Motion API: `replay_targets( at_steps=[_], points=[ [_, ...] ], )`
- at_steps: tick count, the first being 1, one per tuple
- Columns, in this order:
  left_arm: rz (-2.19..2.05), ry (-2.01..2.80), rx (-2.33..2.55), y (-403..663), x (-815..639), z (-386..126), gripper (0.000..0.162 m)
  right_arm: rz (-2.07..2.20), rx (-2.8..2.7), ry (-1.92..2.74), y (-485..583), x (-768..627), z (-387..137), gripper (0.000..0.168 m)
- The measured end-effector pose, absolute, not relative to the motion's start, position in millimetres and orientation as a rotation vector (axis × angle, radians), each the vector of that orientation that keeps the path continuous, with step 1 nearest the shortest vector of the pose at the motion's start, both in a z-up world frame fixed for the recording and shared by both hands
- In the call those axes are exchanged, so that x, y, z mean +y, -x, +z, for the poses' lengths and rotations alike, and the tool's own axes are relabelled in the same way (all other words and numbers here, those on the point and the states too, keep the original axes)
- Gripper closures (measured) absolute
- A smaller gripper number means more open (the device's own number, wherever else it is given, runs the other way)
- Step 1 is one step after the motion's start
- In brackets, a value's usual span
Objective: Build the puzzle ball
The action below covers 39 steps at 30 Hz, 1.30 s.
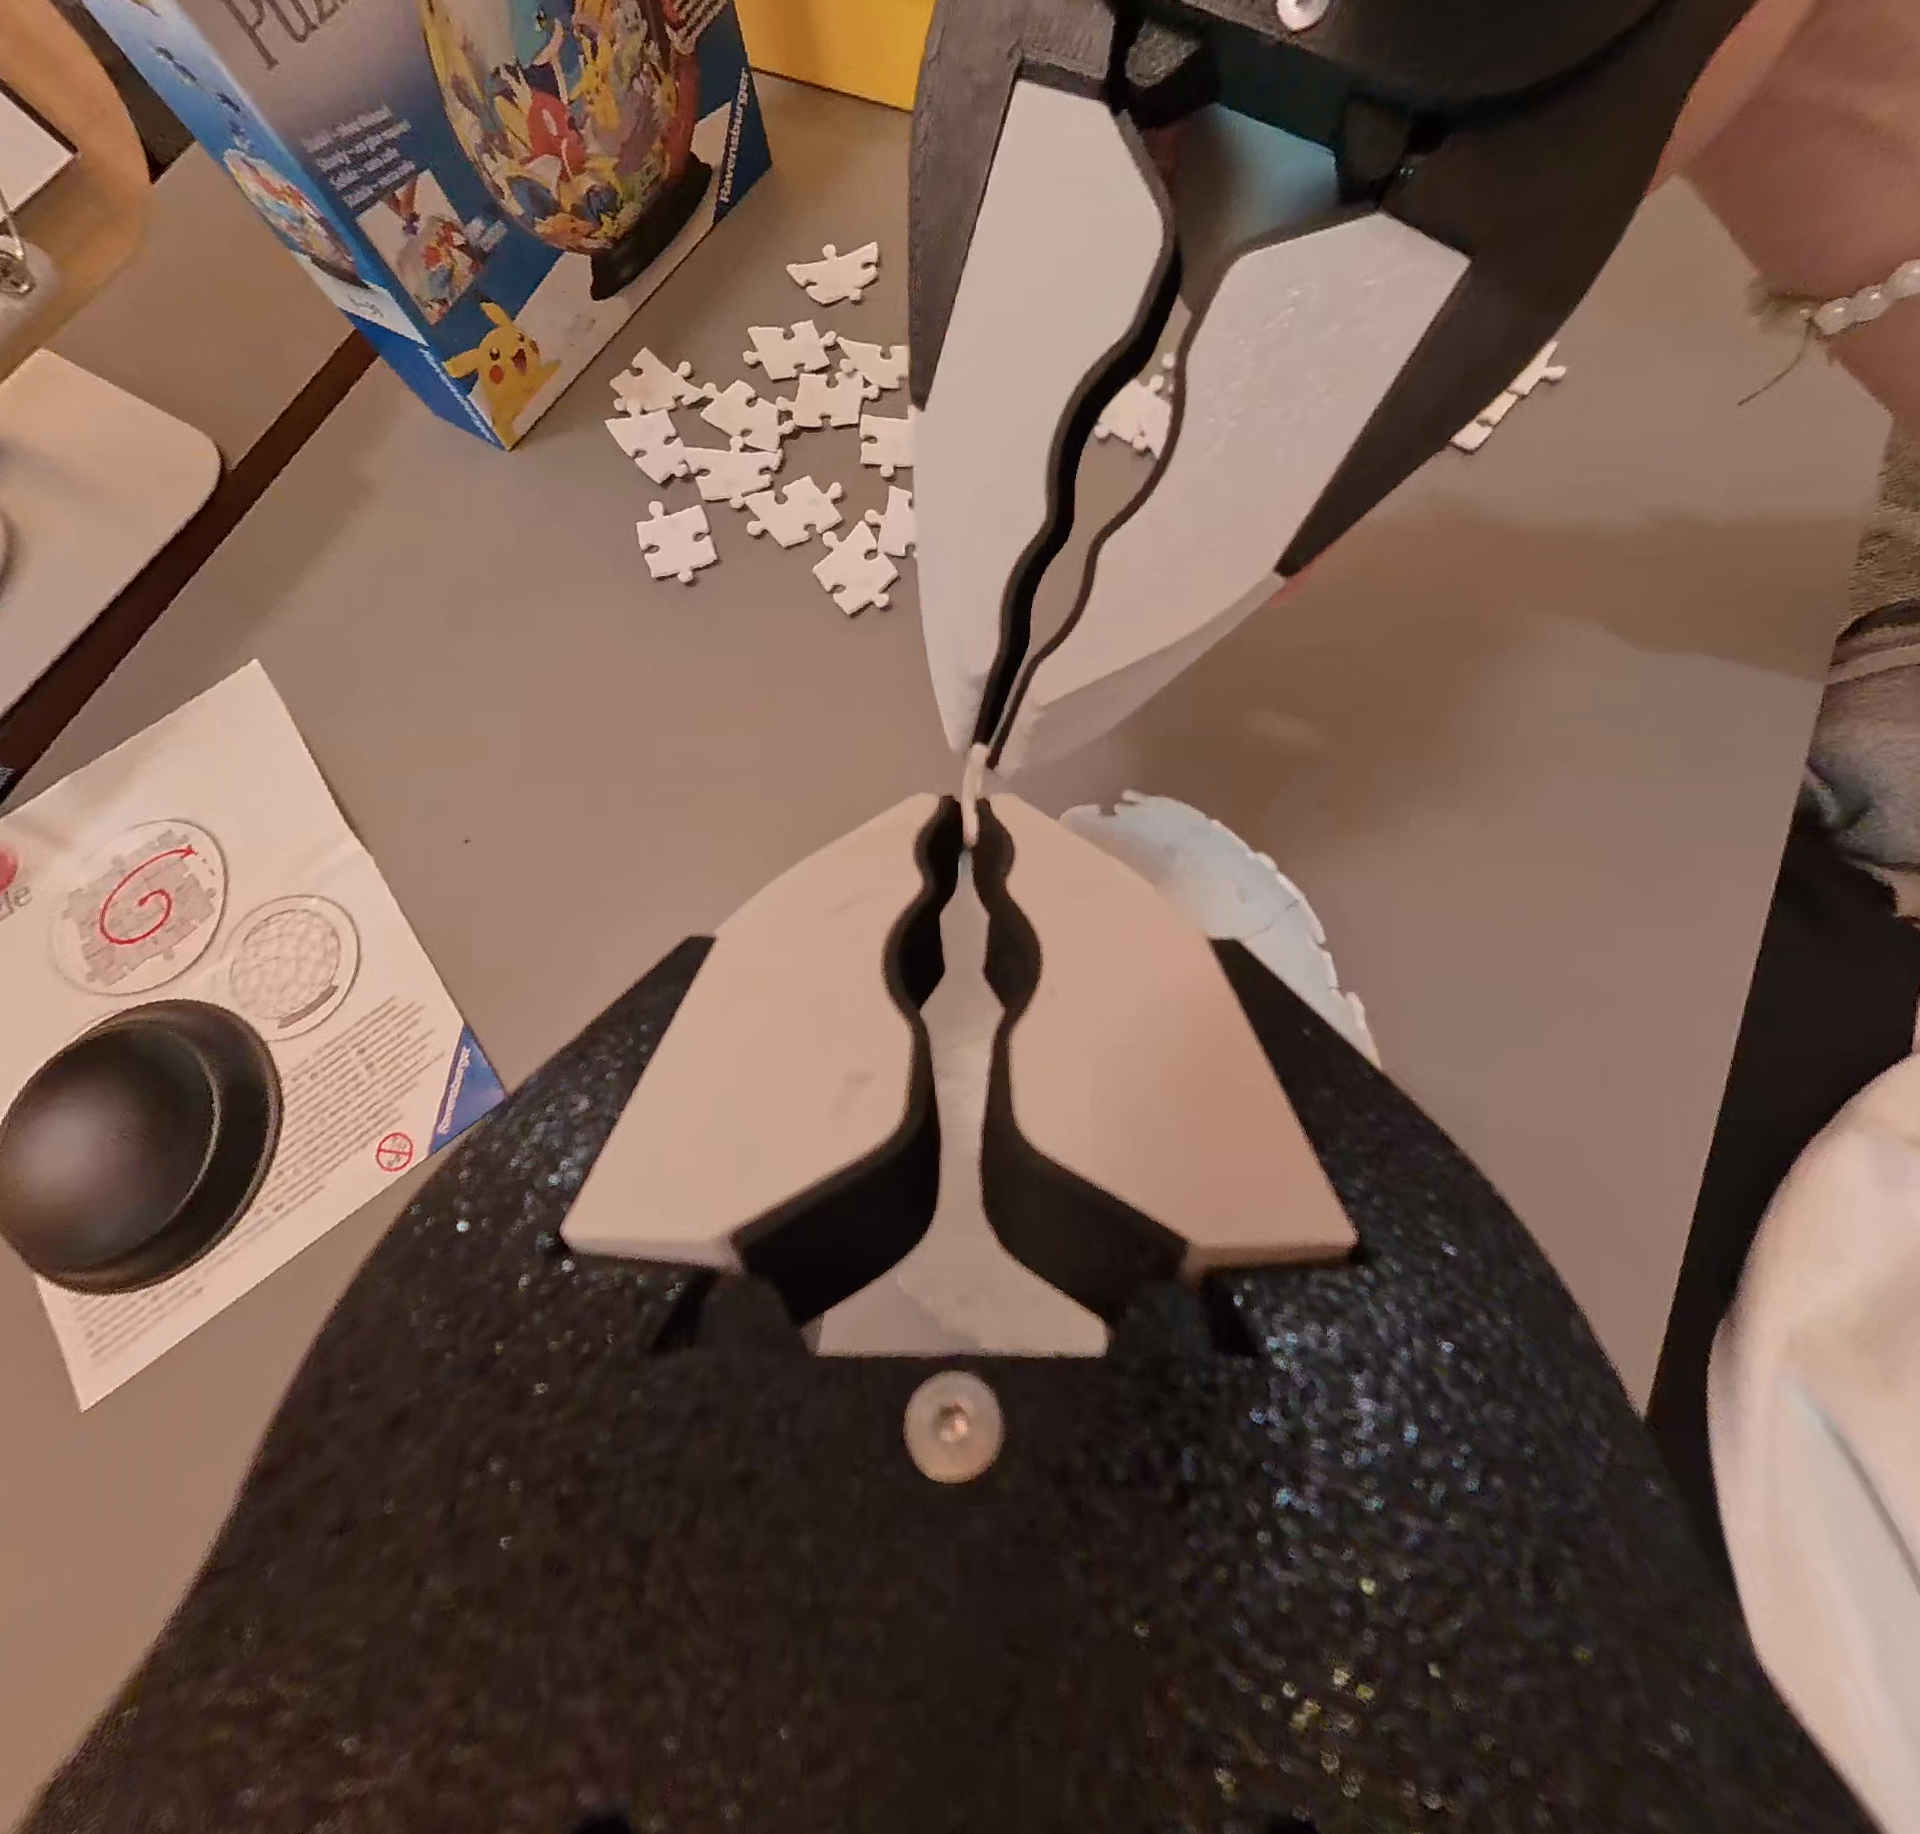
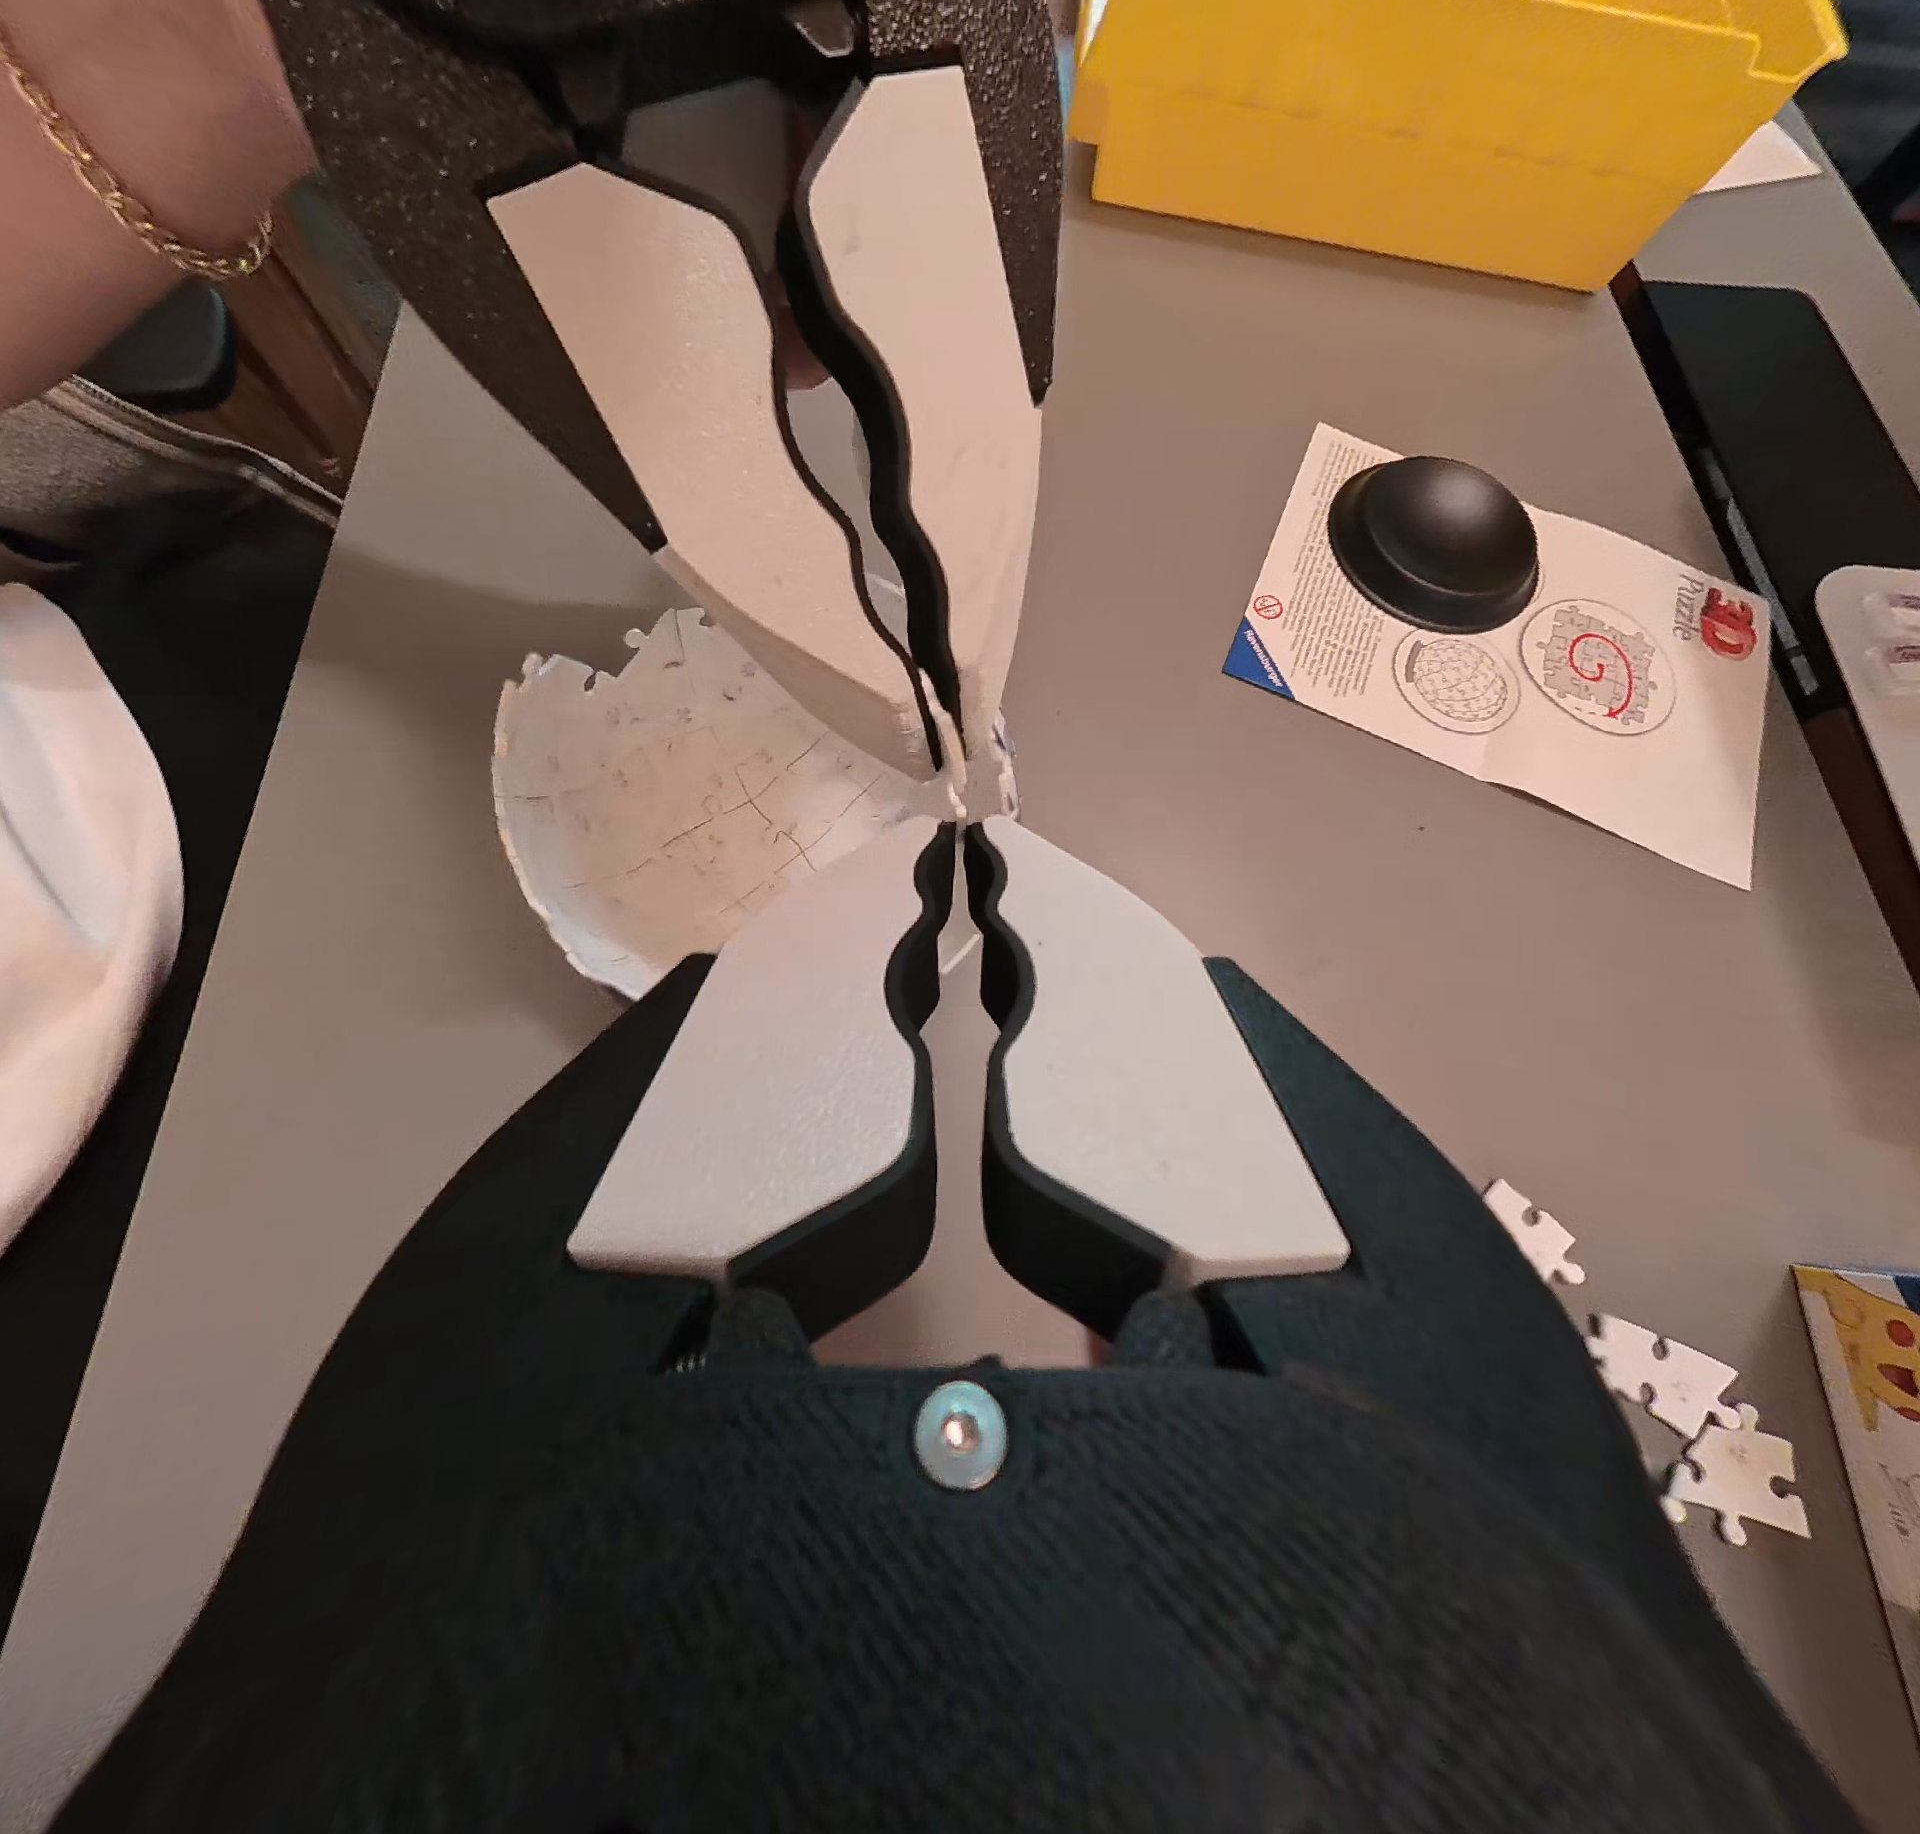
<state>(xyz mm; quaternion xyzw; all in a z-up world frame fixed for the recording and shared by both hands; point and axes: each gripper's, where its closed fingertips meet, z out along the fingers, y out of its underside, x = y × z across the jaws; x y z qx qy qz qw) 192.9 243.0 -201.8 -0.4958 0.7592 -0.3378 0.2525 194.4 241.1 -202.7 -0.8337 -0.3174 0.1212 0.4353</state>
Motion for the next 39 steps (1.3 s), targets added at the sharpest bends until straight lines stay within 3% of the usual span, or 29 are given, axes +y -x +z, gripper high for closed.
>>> replay_targets(
  at_steps=[8,15,23,25,39],
  points=[
    [-0.981,1.163,2.112,-196,229,-193,0.160,0.325,-0.838,2.014,-192,236,-197,0.146],
    [-0.960,1.202,2.066,-202,232,-193,0.159,0.215,-0.920,2.126,-196,237,-210,0.163],
    [-0.779,1.581,1.899,-182,268,-214,0.113,0.185,-0.802,2.295,-193,238,-229,0.166],
    [-0.731,1.694,1.832,-168,283,-225,0.108,0.163,-0.781,2.331,-192,237,-235,0.166],
    [-0.747,2.002,1.831,-159,286,-267,0.120,0.134,-0.597,2.554,-202,242,-259,0.166]
  ],
)
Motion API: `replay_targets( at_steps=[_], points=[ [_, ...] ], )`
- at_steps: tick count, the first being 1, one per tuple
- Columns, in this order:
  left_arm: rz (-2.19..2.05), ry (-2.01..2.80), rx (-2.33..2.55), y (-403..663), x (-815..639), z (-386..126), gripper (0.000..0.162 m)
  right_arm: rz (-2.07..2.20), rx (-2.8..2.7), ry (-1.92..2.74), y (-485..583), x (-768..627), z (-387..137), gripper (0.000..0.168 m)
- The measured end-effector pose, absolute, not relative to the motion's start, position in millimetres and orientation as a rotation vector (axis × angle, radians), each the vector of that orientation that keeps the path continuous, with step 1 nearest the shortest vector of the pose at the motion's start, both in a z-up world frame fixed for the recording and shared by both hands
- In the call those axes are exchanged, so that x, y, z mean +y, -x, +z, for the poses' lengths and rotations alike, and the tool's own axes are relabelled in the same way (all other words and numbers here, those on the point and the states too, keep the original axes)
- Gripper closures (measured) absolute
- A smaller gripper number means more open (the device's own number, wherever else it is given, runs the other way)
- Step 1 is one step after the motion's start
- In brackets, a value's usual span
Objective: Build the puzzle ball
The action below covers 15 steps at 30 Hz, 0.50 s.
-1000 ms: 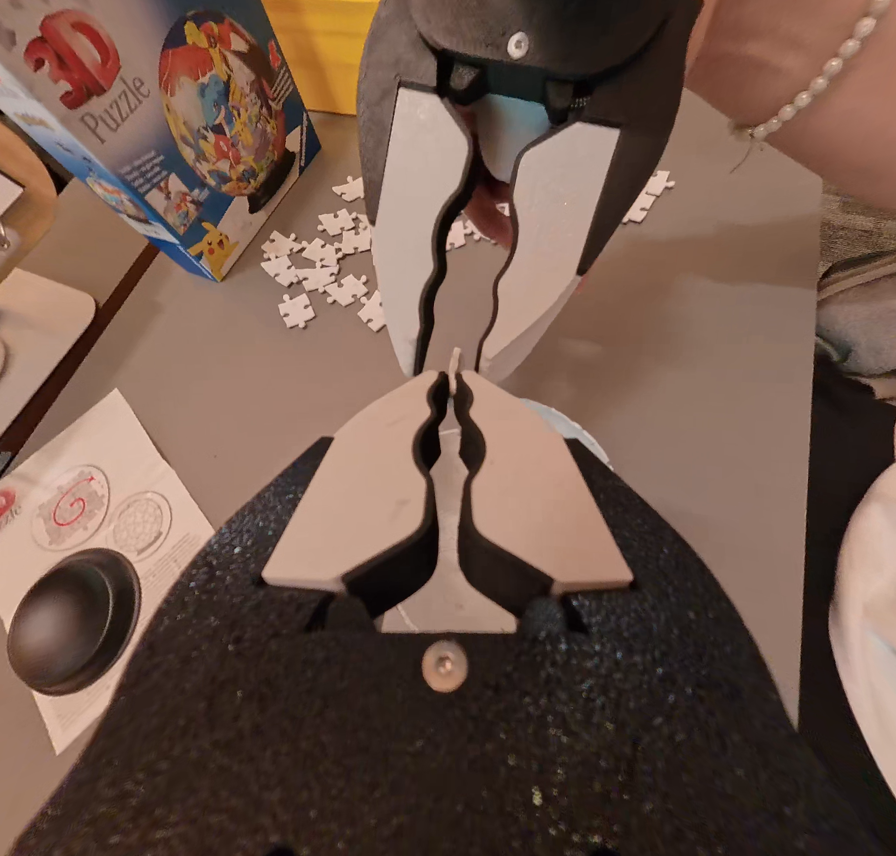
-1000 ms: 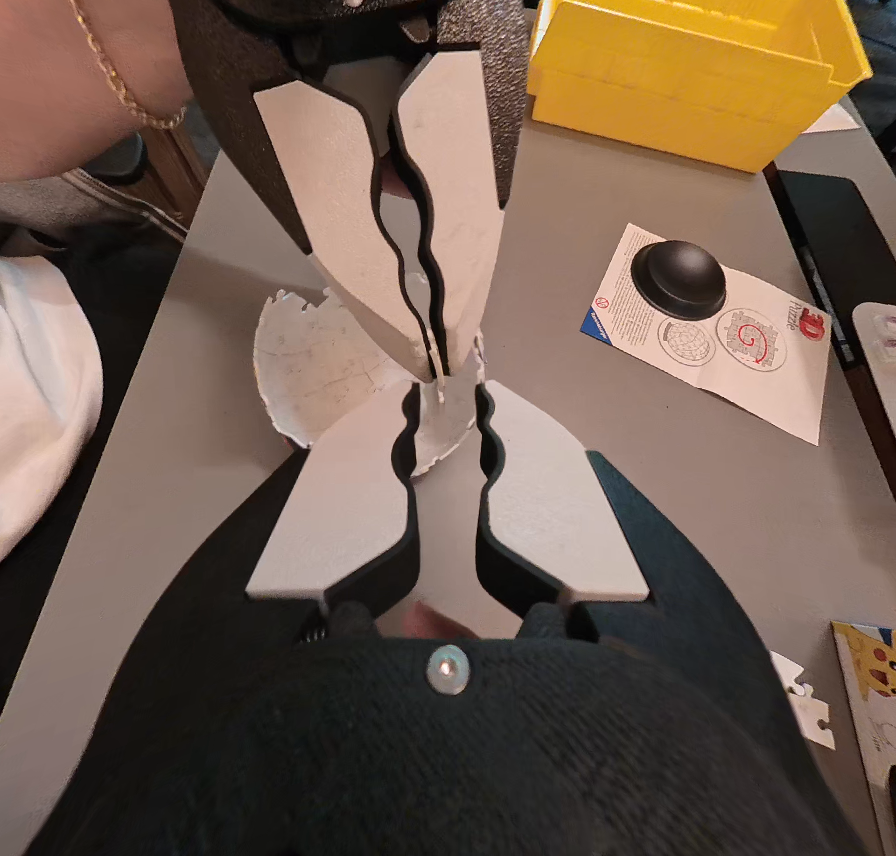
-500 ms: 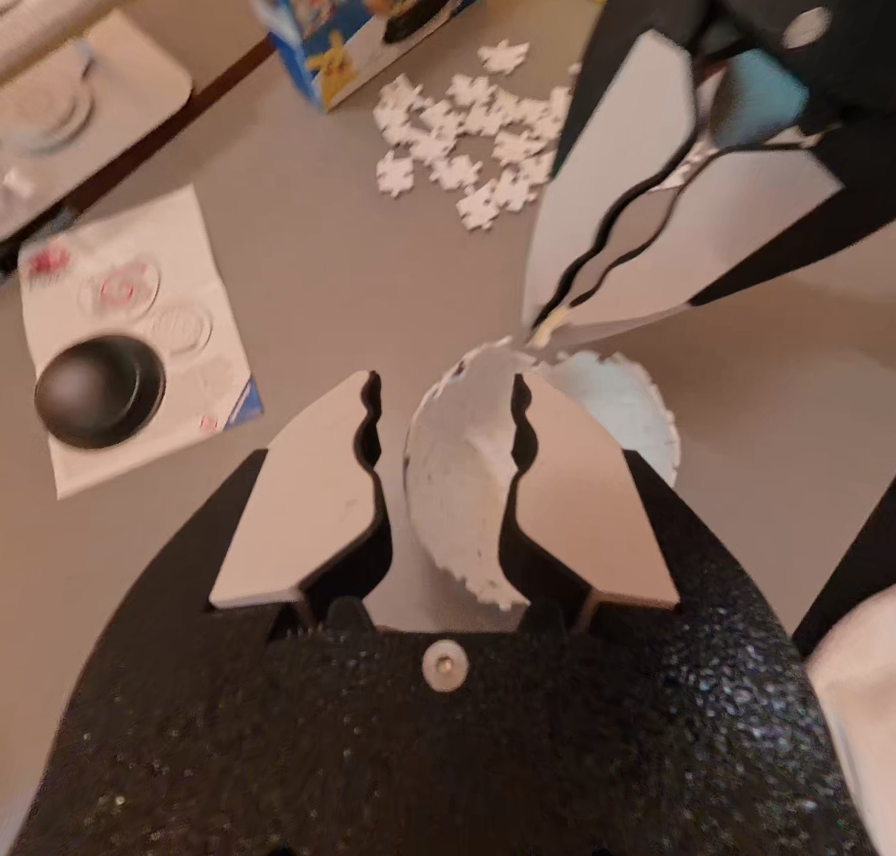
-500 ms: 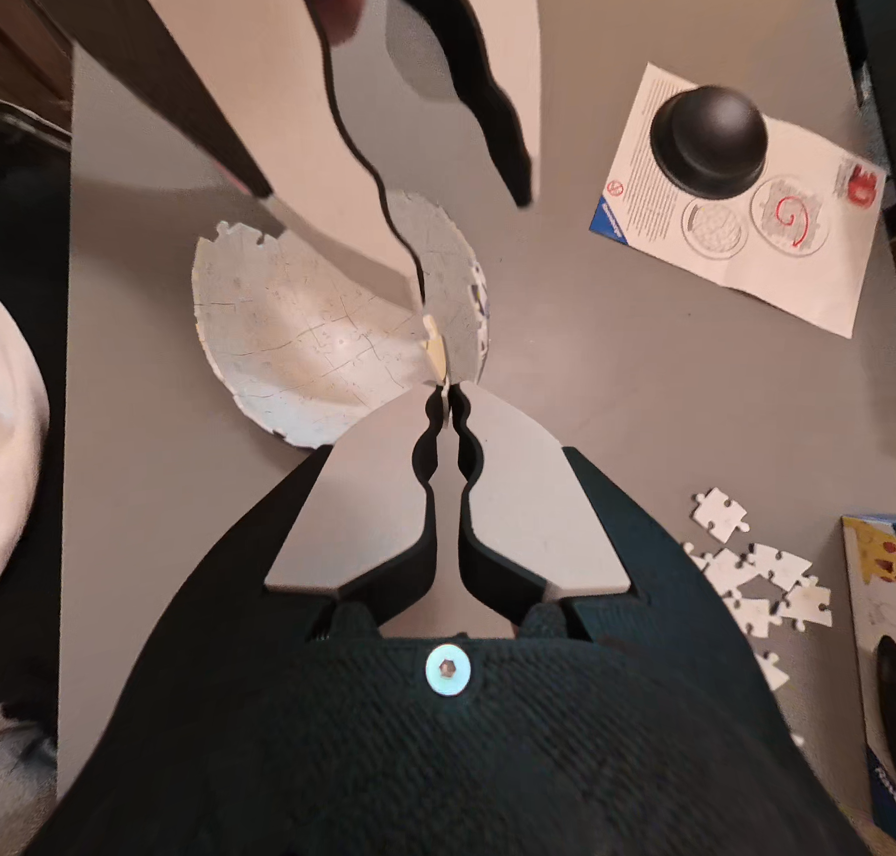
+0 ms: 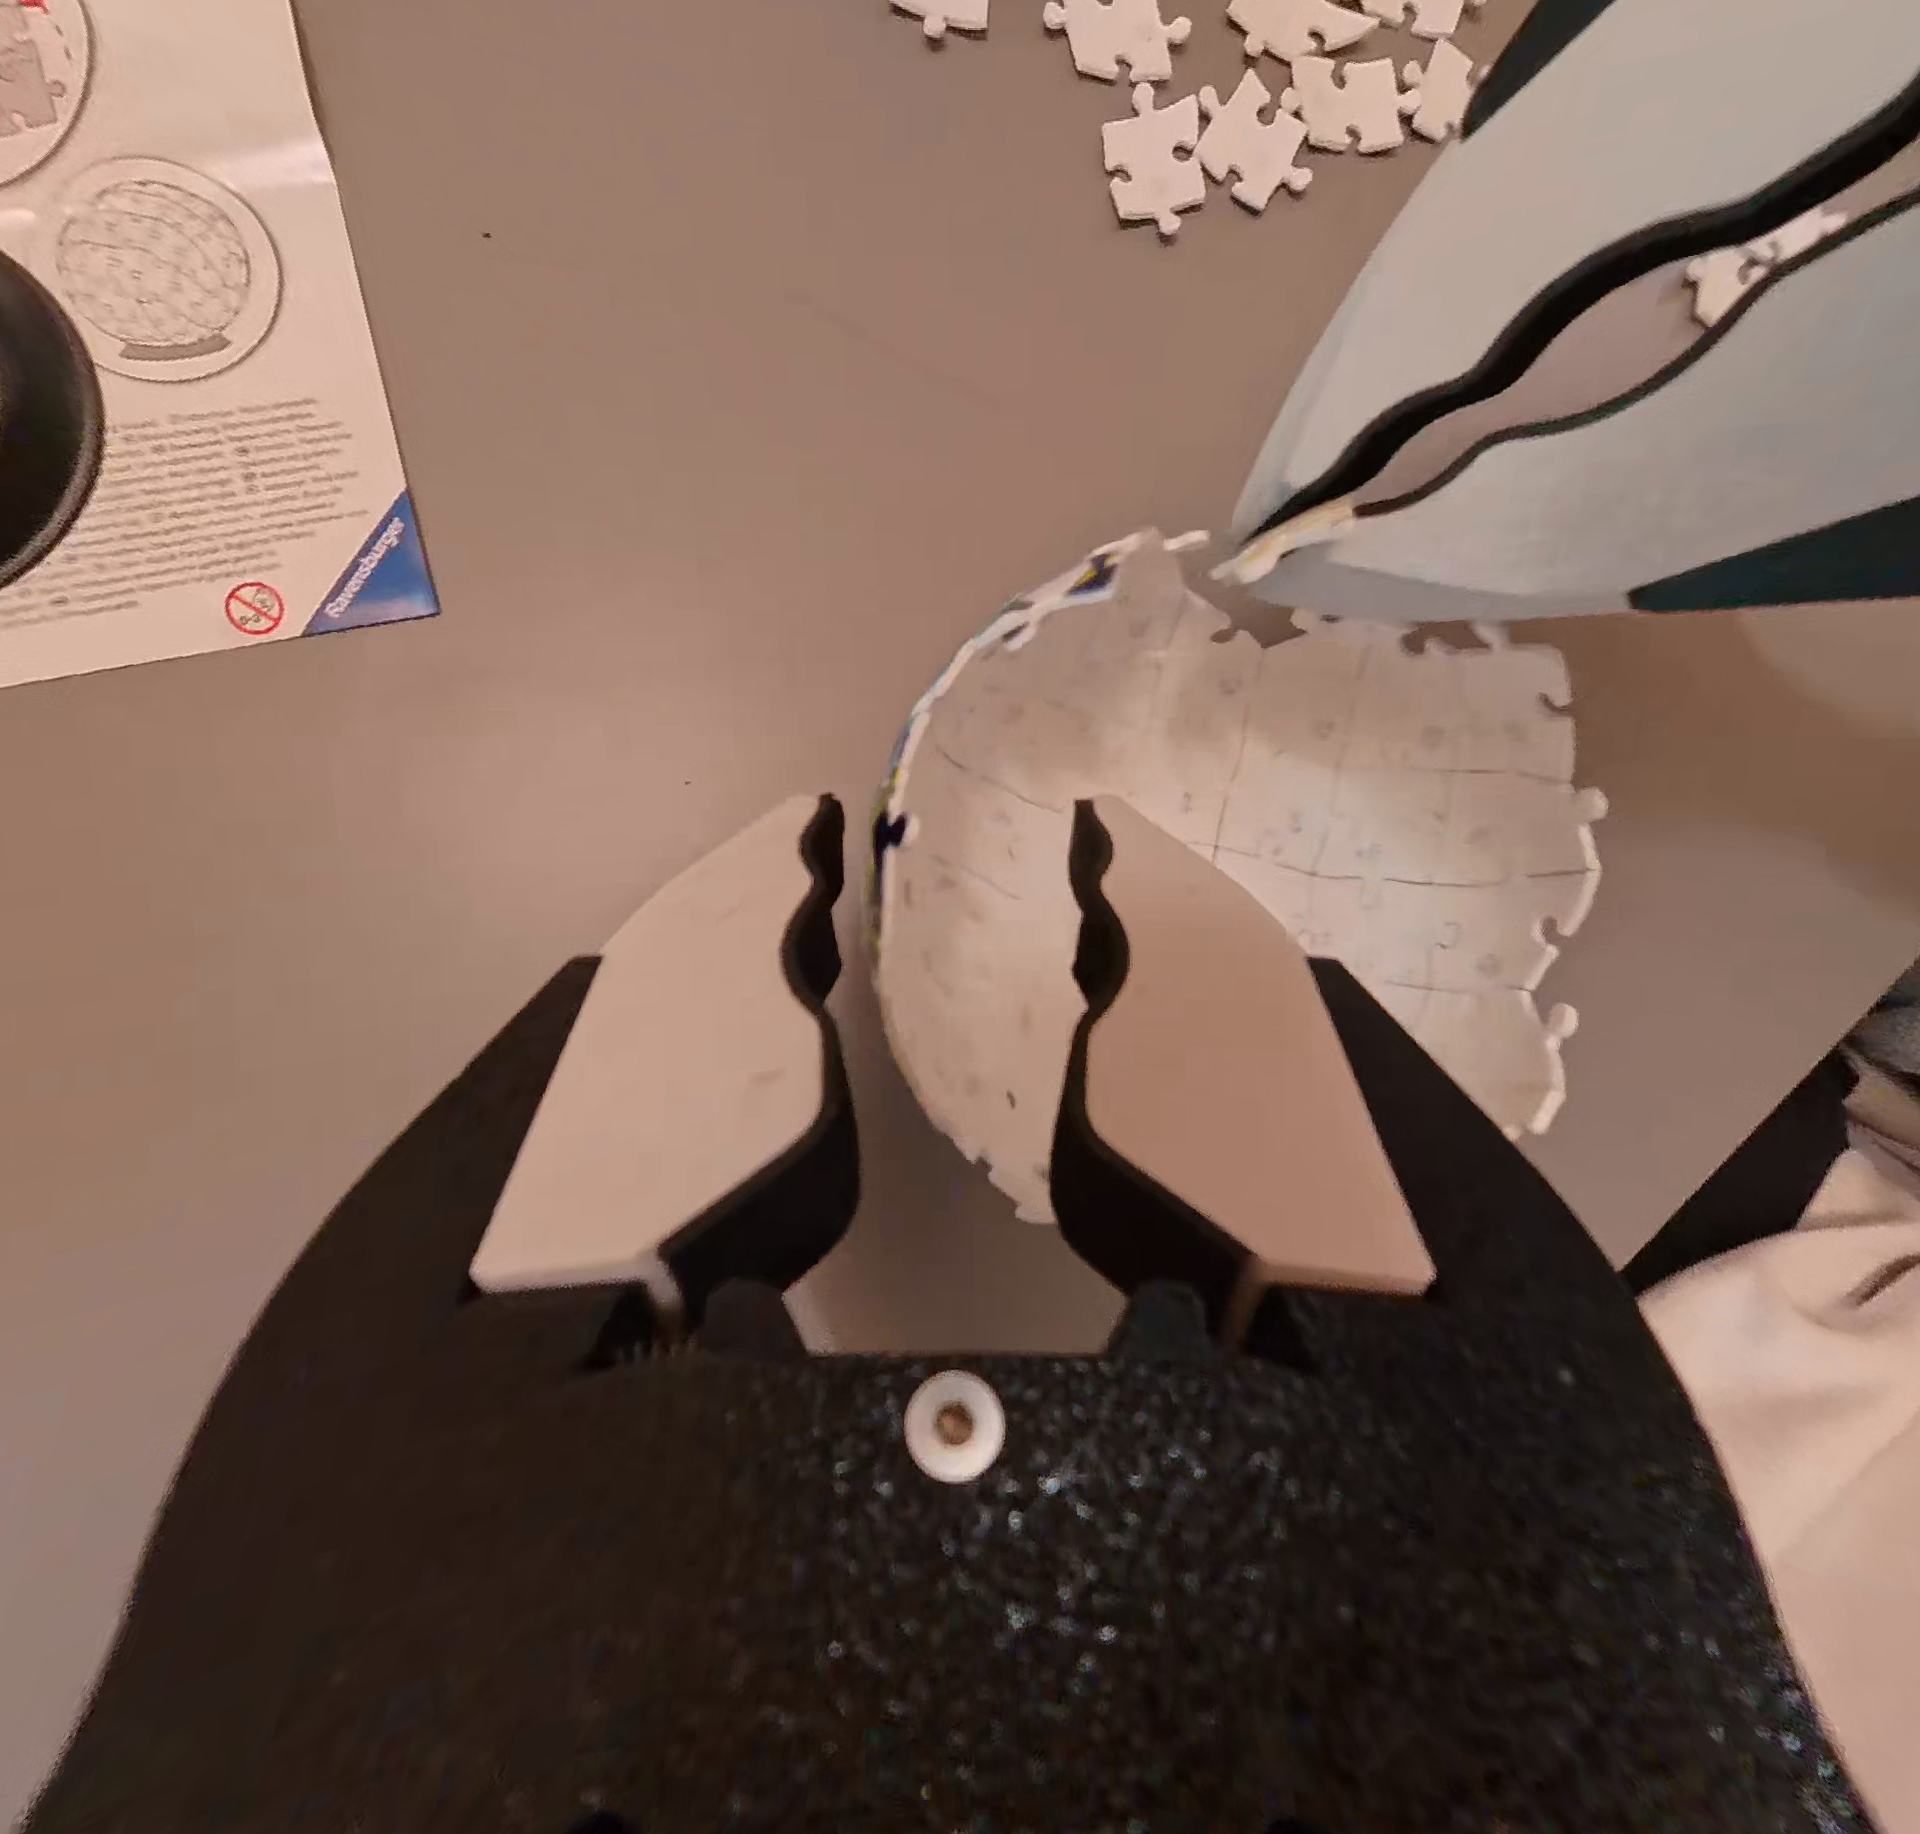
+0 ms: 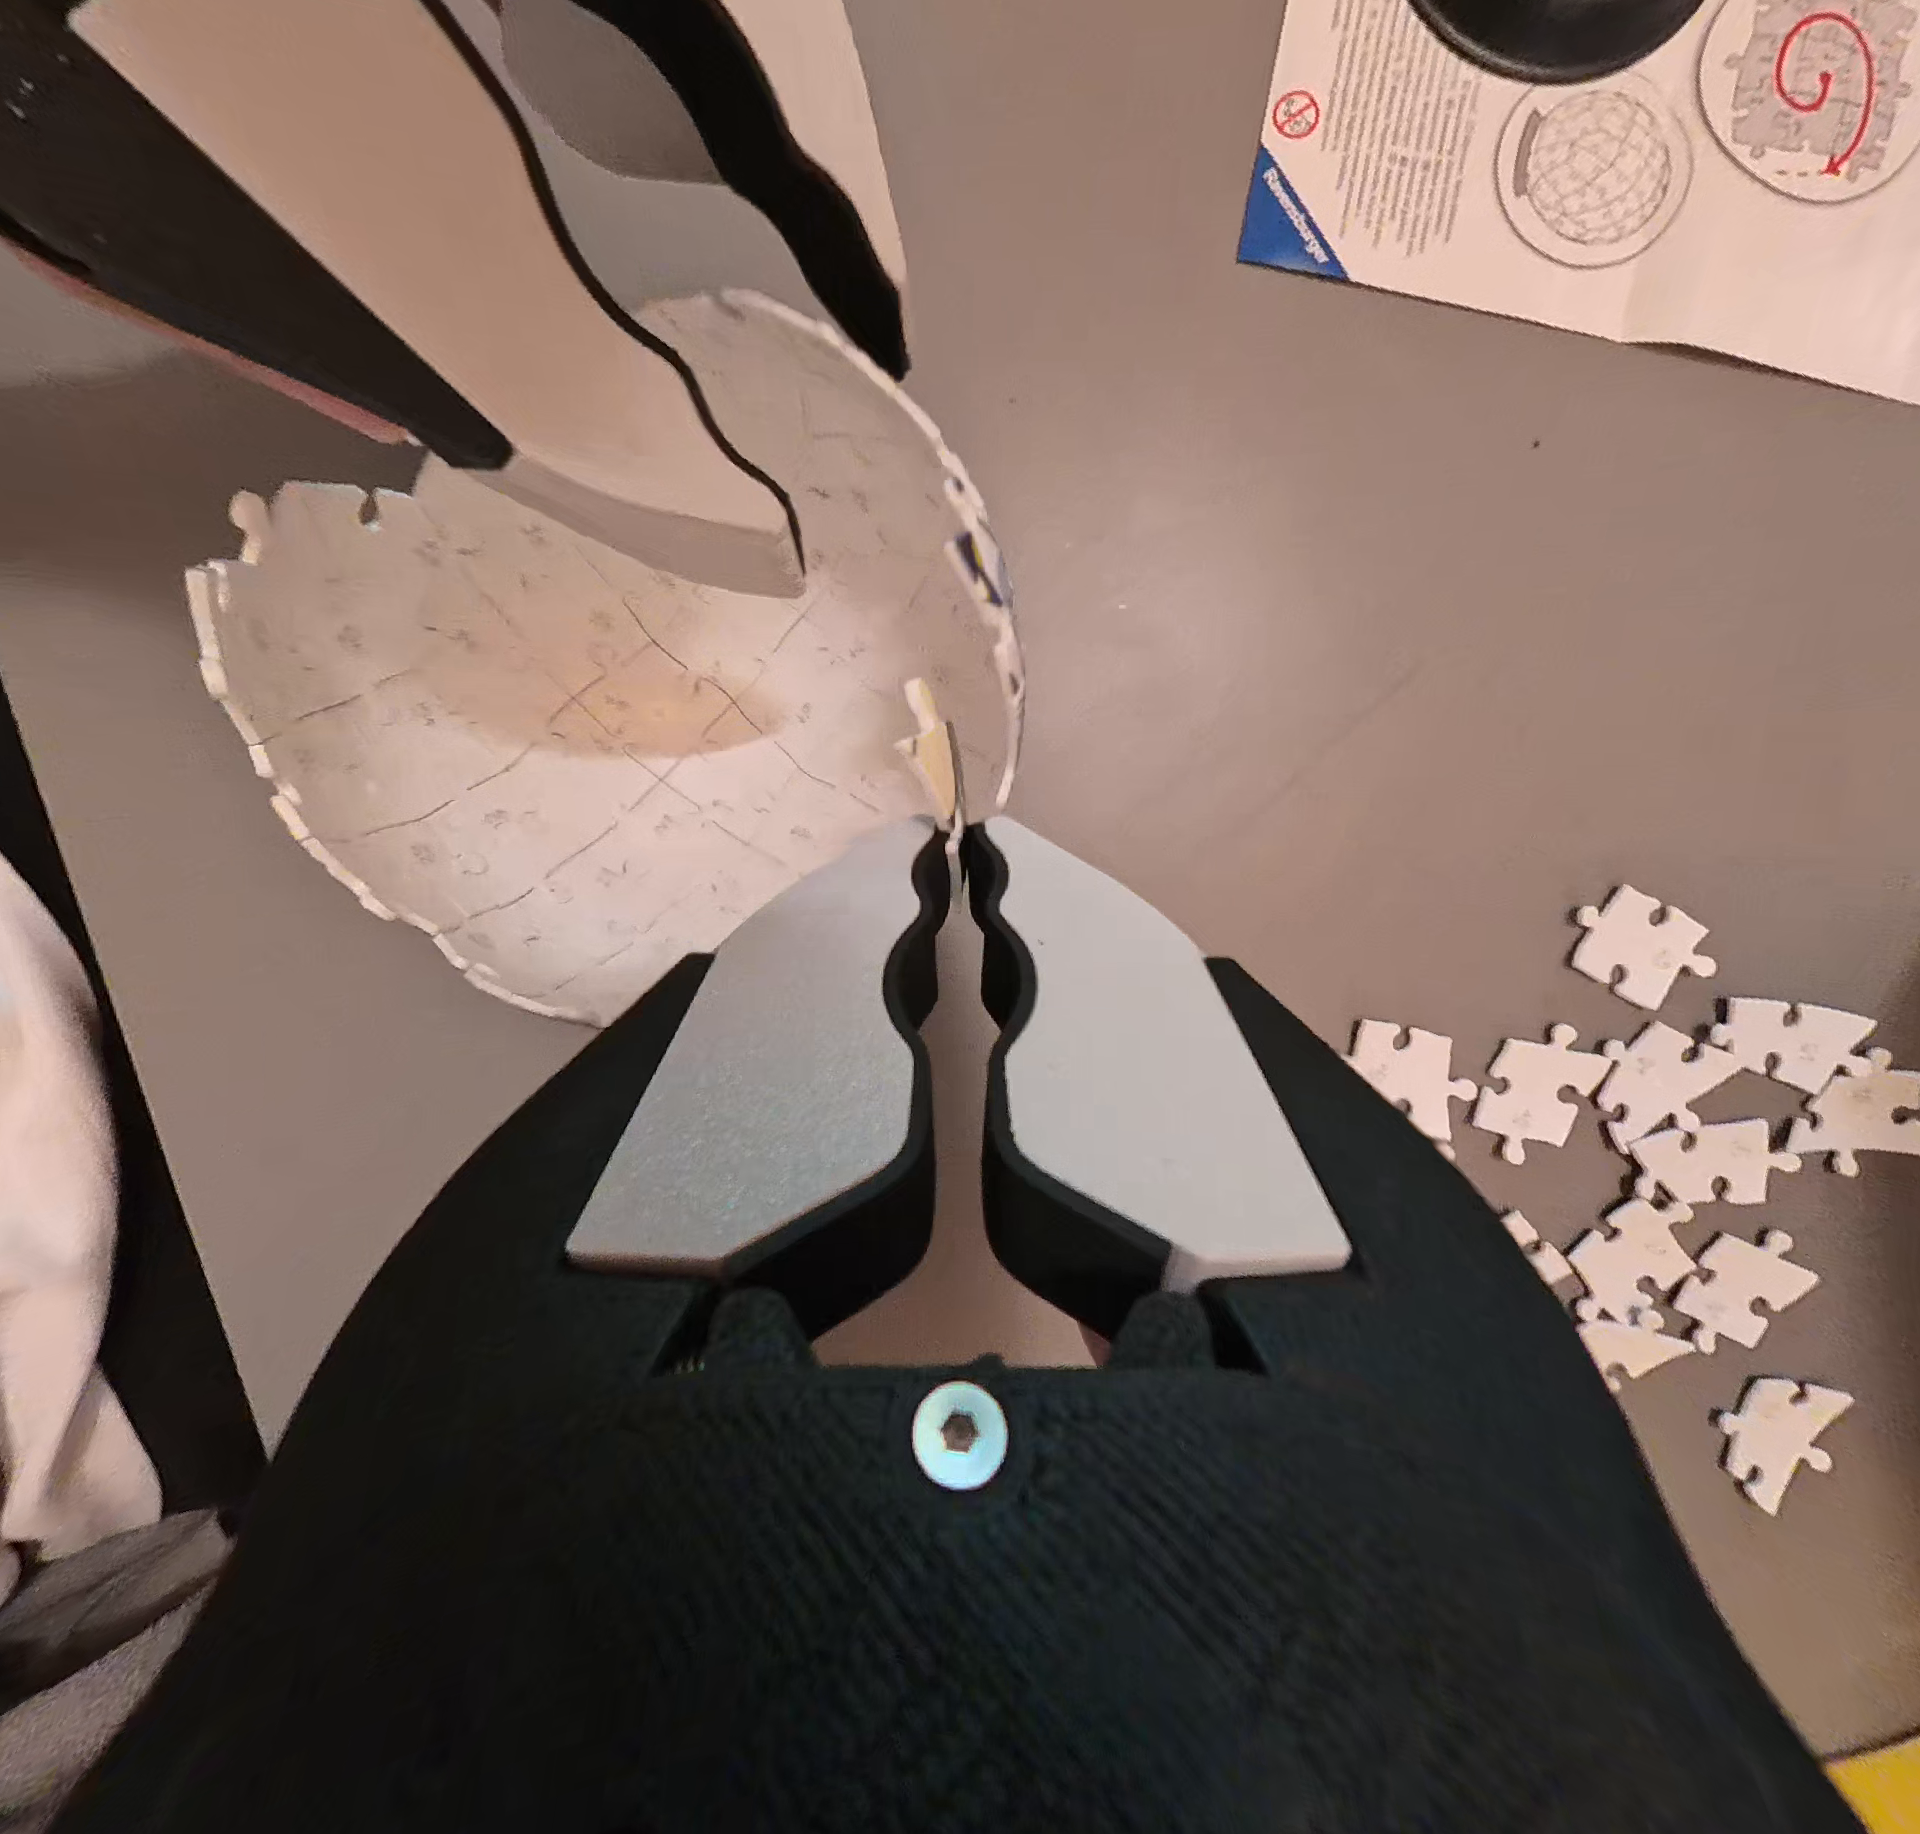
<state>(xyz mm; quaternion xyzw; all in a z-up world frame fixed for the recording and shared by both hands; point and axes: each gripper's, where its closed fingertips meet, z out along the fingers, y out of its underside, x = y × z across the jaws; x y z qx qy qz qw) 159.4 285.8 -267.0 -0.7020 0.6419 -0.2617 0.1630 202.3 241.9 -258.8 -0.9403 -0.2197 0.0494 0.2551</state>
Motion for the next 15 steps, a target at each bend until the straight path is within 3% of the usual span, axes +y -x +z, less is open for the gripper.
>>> replay_targets(
  at_steps=[9,15],
  points=[
    [-0.788,2.106,1.751,-168,292,-267,0.150,0.140,-0.513,2.629,-212,241,-267,0.166],
    [-0.817,2.166,1.669,-164,298,-271,0.152,0.158,-0.498,2.639,-211,245,-274,0.166]
  ],
)
